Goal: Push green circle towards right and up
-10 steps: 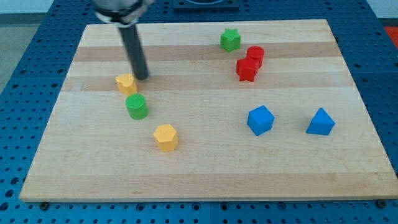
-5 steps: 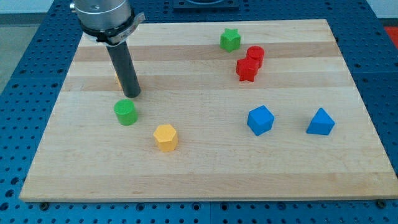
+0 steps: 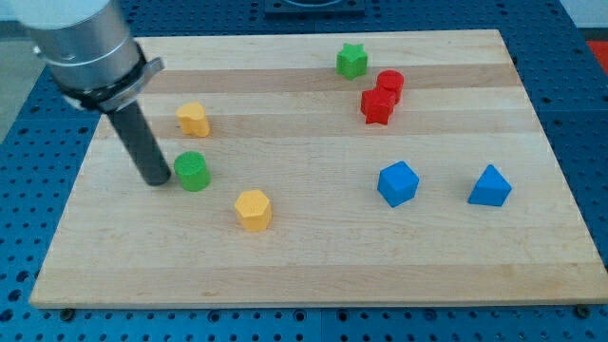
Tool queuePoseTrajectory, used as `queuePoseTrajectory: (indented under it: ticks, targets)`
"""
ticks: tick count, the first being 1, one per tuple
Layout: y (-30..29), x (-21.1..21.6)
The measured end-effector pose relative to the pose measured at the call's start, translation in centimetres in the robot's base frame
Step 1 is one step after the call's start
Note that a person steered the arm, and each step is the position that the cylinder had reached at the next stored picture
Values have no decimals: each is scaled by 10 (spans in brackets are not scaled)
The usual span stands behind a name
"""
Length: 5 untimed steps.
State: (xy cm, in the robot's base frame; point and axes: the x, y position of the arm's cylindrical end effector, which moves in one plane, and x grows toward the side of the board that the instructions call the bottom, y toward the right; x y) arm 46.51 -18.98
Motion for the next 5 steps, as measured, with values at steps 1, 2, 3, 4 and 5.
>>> queuePoseTrajectory:
  ticks: [1,2,3,4,5]
  targets:
    - [-16,16]
    - [-8,38]
    - [36,8]
    - [1,17]
    - [-52,-7]
